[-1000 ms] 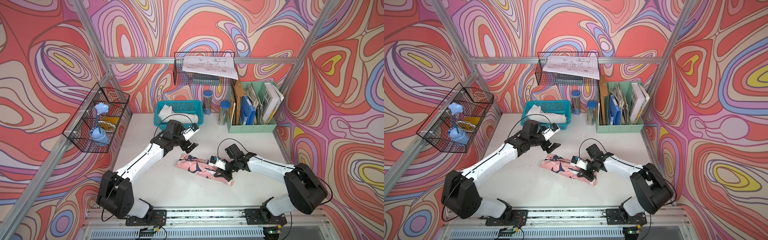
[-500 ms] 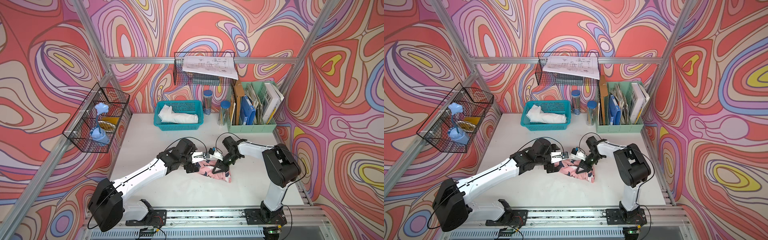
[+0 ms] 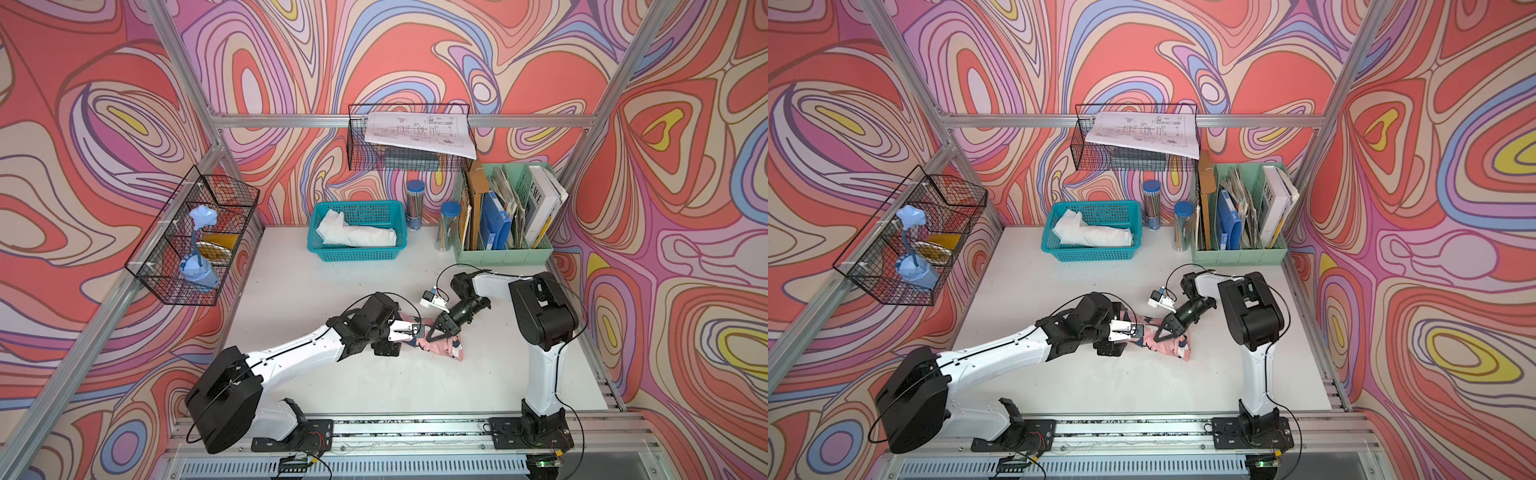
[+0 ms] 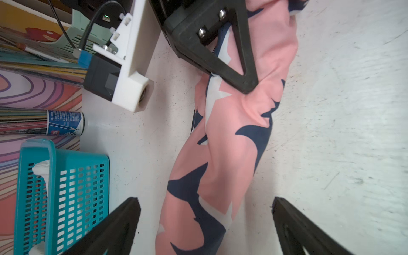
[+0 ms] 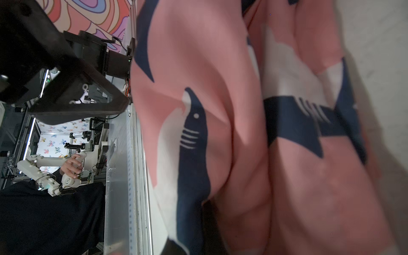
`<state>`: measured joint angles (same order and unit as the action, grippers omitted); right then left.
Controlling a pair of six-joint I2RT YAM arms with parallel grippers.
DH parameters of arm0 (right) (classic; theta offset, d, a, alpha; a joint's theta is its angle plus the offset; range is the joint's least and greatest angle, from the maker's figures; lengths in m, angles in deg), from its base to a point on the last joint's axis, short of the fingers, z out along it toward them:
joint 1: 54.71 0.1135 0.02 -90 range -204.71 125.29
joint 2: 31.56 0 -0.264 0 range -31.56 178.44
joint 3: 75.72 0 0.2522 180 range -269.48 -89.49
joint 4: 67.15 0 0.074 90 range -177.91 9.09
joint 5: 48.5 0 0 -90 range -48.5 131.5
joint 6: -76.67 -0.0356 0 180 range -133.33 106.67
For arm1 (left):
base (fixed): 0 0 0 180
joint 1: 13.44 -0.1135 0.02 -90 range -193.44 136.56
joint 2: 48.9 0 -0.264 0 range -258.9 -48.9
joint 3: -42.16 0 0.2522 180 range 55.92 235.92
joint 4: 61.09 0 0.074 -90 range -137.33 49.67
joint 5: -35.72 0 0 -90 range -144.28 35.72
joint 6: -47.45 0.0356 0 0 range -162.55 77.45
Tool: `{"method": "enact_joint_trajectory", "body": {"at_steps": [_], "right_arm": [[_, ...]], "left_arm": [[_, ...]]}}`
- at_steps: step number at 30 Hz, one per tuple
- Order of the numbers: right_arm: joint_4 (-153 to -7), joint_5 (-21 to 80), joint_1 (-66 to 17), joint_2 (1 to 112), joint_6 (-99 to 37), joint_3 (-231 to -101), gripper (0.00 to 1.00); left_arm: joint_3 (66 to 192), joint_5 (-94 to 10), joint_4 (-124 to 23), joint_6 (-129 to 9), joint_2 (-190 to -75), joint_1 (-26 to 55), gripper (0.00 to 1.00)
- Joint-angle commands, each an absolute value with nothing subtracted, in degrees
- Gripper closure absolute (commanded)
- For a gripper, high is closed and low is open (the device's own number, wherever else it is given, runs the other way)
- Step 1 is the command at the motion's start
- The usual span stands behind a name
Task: Roll up the shorts
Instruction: Roll the shorts at the center of the board, then pick up the shorts from the center of the board.
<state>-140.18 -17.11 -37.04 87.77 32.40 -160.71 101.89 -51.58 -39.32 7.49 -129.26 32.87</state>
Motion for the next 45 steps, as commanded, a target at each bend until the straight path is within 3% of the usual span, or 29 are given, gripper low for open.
{"method": "enact_joint_trajectory", "body": {"at_steps": [1,22,25,28,30,31,32,33,45], "right_arm": [[-144.64,-17.98,-37.45,90.05,36.10,-161.99,1.00],[-152.58,-25.09,-40.11,94.91,42.25,-166.57,1.00],[-155.30,-26.06,-40.38,95.96,44.65,-167.33,1.00],[-156.90,-26.52,-40.38,96.38,46.14,-167.95,1.00],[-156.80,-26.62,-40.38,95.81,46.20,-167.91,1.00],[-156.32,-26.54,-40.41,95.46,45.75,-167.79,1.00],[-155.88,-26.25,-40.45,95.05,45.12,-167.62,1.00],[-154.69,-25.55,-40.45,94.62,43.63,-167.47,1.00],[-132.47,-18.22,-44.71,85.59,20.45,-160.91,1.00]], "left_arm": [[103.72,-53.48,-40.94,11.22,-133.30,33.44,0.01],[101.83,-55.21,-54.10,13.88,-148.01,36.05,0.02],[102.24,-55.72,-55.17,13.49,-150.42,35.97,0.06],[103.80,-55.23,-52.83,13.08,-152.00,35.91,0.16],[105.46,-53.92,-48.85,12.27,-152.26,35.52,0.29],[105.70,-53.93,-47.99,12.12,-152.18,35.39,0.42],[105.73,-54.24,-47.60,12.03,-152.03,35.35,0.82],[104.86,-54.86,-49.14,12.03,-151.63,35.34,1.00],[107.12,-53.72,-40.12,10.85,-148.50,34.93,1.00]]}}
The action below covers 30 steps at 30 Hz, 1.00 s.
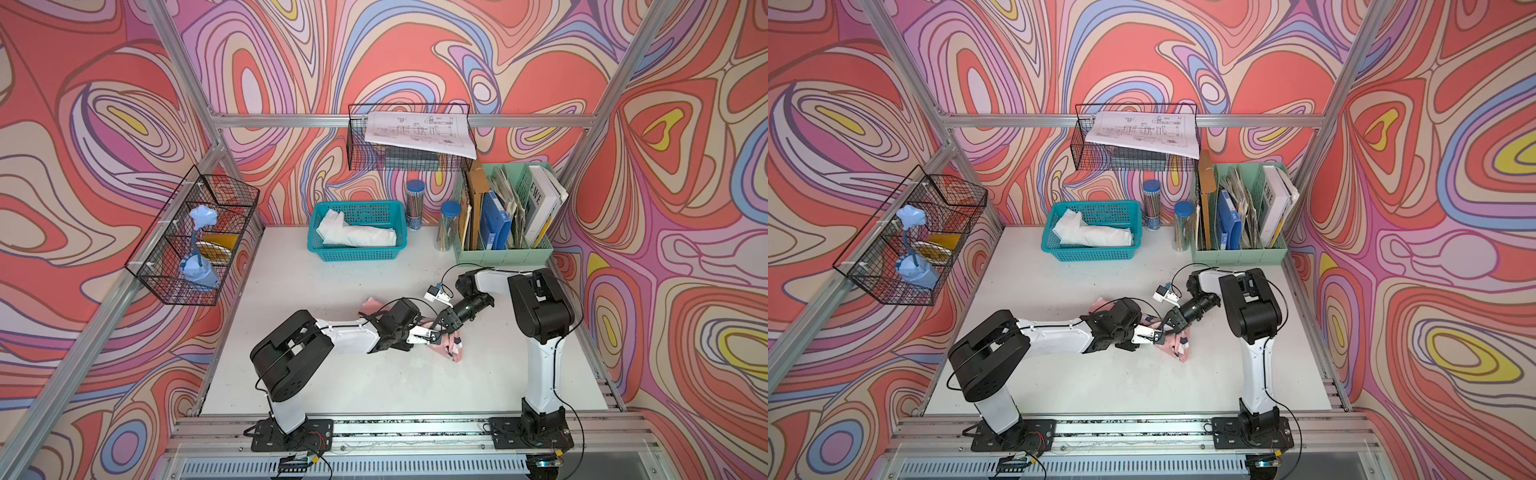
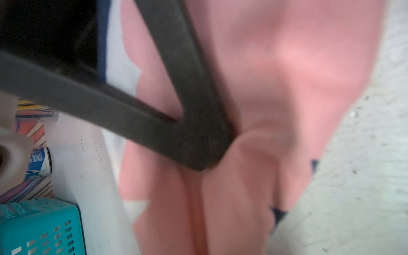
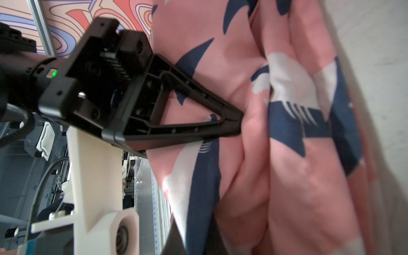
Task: Roll up the shorts
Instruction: Pick up the shorts from the center of the board.
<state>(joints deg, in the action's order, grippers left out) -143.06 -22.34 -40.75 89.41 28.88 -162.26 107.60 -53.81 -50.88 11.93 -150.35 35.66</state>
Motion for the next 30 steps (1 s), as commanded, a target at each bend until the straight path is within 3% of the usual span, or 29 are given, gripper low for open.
{"method": "enact_joint_trajectory", "body": {"at_steps": [1,2,13,23,30], "right_arm": [[-129.73,-17.59,-45.58,84.10,17.73,-159.93,0.83],[-125.80,-16.80,-46.71,82.53,14.87,-158.72,0.04],[-96.81,6.78,-53.52,63.56,-8.75,-147.37,0.02],[-90.61,16.63,-53.74,46.42,-5.49,-137.32,0.02],[-88.10,18.64,-53.75,37.69,-4.85,-131.22,0.02]], "left_arm": [[107.11,-53.52,-39.43,10.80,-147.96,34.94,1.00],[107.22,-53.38,-38.52,10.63,-147.38,34.94,1.00],[112.87,-50.72,-27.25,6.16,-145.77,34.11,1.00],[129.95,-46.24,-17.39,4.08,-146.92,25.93,1.00],[140.81,-50.66,-19.88,8.47,-151.23,20.82,1.00]]}}
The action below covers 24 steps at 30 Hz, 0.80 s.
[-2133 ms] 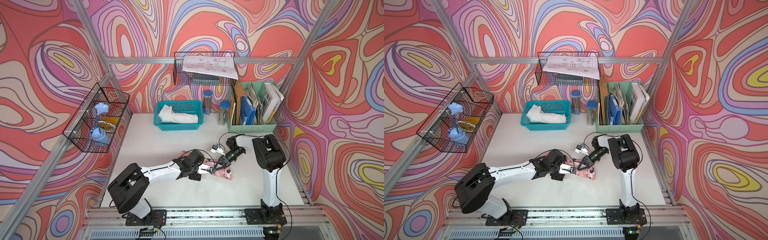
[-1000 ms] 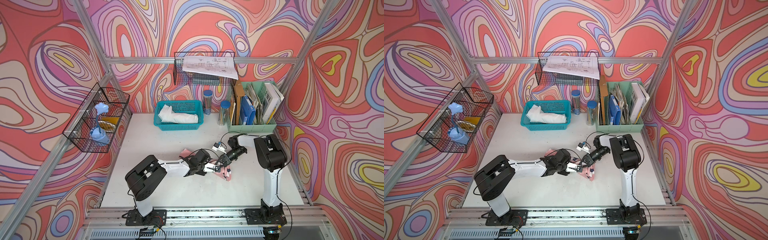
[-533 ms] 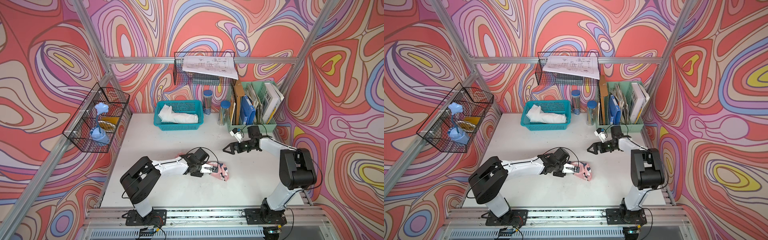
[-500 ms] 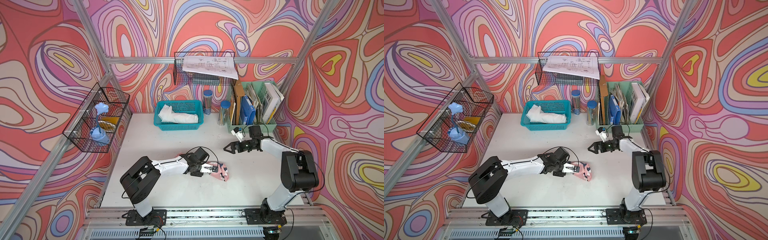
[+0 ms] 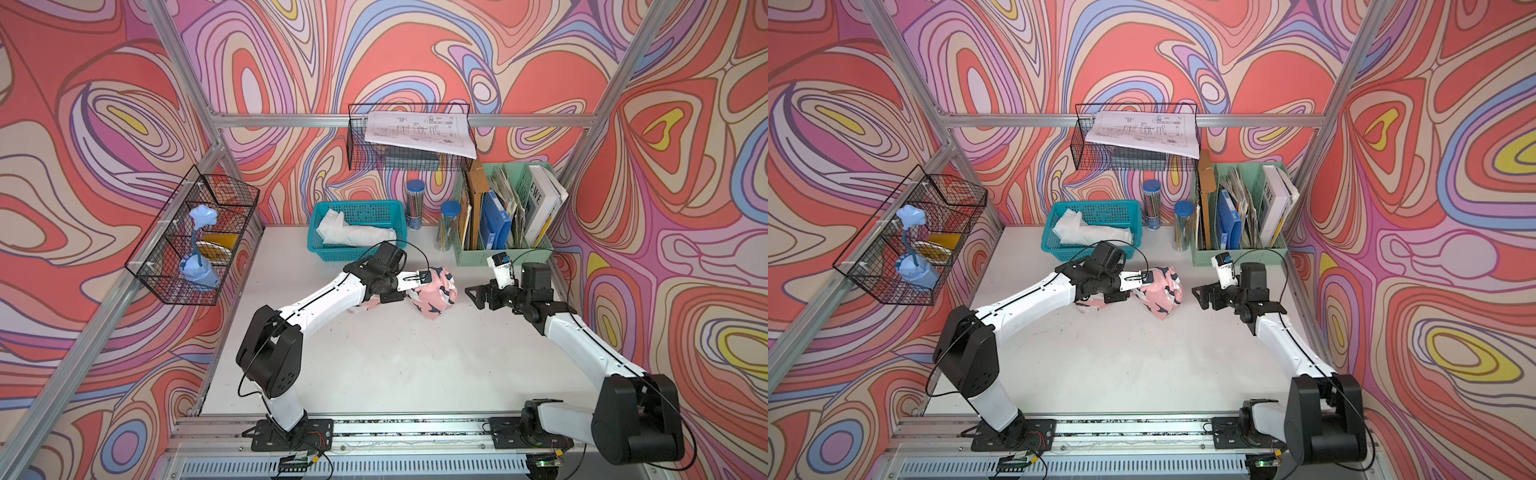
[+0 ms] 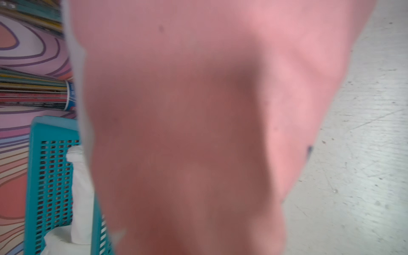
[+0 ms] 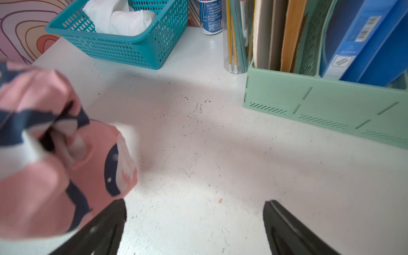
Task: Roll up the shorts
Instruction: Pick up the shorts from the center of the board, then place the shorts in the bin.
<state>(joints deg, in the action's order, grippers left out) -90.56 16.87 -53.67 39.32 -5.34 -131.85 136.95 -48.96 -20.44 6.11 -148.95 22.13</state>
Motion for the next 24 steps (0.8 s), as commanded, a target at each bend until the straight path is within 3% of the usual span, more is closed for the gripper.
{"method": "enact_joint_trajectory", "body": {"at_steps": [1,13,18,24], "right_arm": [[-88.10,18.43,-53.74,37.30,-5.02,-131.09,0.02],[-86.26,14.58,-53.74,35.44,-6.83,-126.35,0.02],[-86.33,14.16,-53.75,35.24,-7.26,-125.08,0.02],[-87.07,14.31,-53.82,34.02,-7.17,-125.39,0.02]], "left_arm": [[143.59,-51.58,-19.74,9.34,-152.46,19.82,1.00],[166.54,-69.17,-55.24,22.95,-167.92,10.98,1.00],[165.89,-65.33,-68.50,24.60,-172.28,6.35,1.00],[159.24,-59.16,-70.13,19.83,-180.20,1.91,1.00]]}}
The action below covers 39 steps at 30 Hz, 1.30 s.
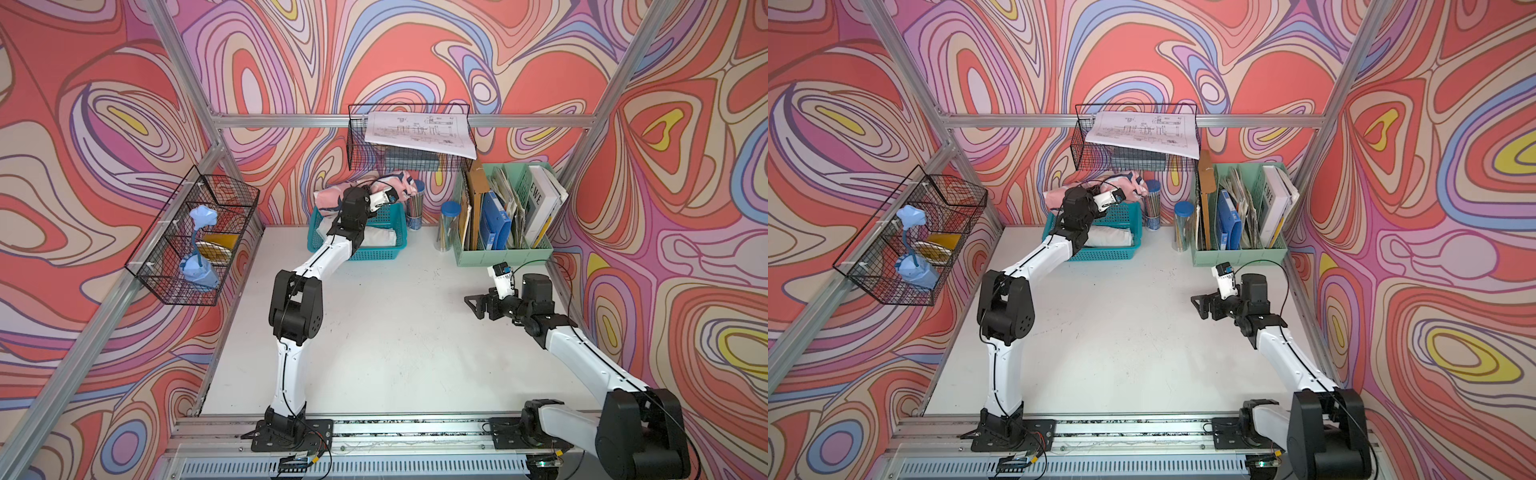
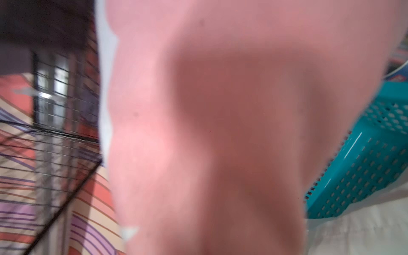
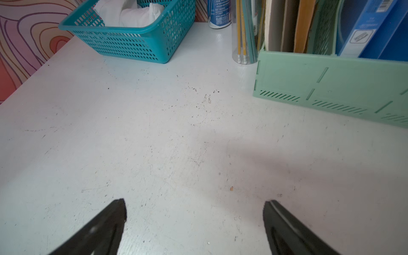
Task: Roll up the shorts
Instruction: Place the shorts in the bin.
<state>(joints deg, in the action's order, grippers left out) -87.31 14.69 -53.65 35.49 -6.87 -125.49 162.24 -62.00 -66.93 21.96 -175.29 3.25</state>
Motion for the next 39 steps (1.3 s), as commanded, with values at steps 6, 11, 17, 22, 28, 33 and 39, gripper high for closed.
{"method": "enact_joint_trajectory", "body": {"at_steps": [6,11,17,22,28,33,39], "right_arm": [[-88.91,14.16,-53.74,34.18,-6.57,-126.49,0.02],[-89.44,13.66,-53.81,36.22,-6.21,-127.34,0.02],[-89.09,12.71,-53.75,37.35,-6.19,-127.52,0.02],[-89.51,12.73,-53.75,37.02,-6.23,-127.45,0.02],[-90.09,13.04,-53.80,37.07,-6.36,-127.81,0.02],[-90.15,12.08,-53.75,37.37,-6.59,-128.16,0.02],[-90.60,11.40,-53.77,36.74,-7.27,-127.54,0.02]], "left_arm": [[157.89,-50.50,-61.00,18.29,-184.43,0.45,1.00],[159.19,-47.50,-56.12,16.71,-185.13,0.01,0.05],[158.09,-48.60,-56.50,17.10,-183.57,-0.09,0.02],[158.37,-47.77,-57.10,18.68,-181.09,-0.34,0.01],[163.68,-38.47,-35.07,21.07,-176.61,-0.43,0.01],[165.04,-36.26,-26.95,22.12,-174.37,-0.52,0.02],[171.17,-30.97,-18.26,20.61,-174.79,-1.74,0.02]]}}
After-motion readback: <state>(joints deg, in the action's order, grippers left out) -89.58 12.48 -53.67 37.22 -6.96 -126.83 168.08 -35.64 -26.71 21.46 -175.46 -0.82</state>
